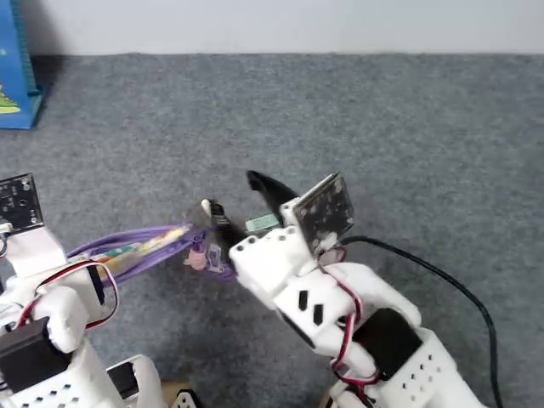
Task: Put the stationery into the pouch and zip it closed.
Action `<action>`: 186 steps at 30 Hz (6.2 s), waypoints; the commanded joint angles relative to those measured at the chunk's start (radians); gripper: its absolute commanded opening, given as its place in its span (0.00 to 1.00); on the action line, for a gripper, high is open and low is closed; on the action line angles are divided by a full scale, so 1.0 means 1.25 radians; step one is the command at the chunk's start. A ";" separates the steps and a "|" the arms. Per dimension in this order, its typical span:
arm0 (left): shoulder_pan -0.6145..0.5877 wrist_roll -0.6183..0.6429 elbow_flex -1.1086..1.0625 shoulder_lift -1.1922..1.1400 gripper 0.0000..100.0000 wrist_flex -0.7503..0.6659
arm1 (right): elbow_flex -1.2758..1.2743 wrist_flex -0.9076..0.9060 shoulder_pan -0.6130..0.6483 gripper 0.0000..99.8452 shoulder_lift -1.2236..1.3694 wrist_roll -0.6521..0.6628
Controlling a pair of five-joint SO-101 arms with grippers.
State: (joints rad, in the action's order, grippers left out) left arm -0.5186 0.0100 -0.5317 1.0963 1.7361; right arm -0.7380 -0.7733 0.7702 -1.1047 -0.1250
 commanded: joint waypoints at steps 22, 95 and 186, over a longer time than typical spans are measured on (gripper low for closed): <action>-0.151 -0.004 0.050 -0.006 0.01 0.007 | 0.028 -0.149 -0.031 0.20 0.391 -0.052; -0.150 -0.010 0.004 -0.006 0.01 0.006 | 0.352 -0.344 -0.061 0.20 1.067 0.210; 0.074 -0.002 0.001 -0.007 0.01 0.006 | -0.190 0.402 0.249 0.27 0.057 -0.017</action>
State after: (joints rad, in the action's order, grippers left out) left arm -0.4312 0.0100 -0.5347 1.0963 1.7361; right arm -1.1170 -0.1166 1.0541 -1.0157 -0.1542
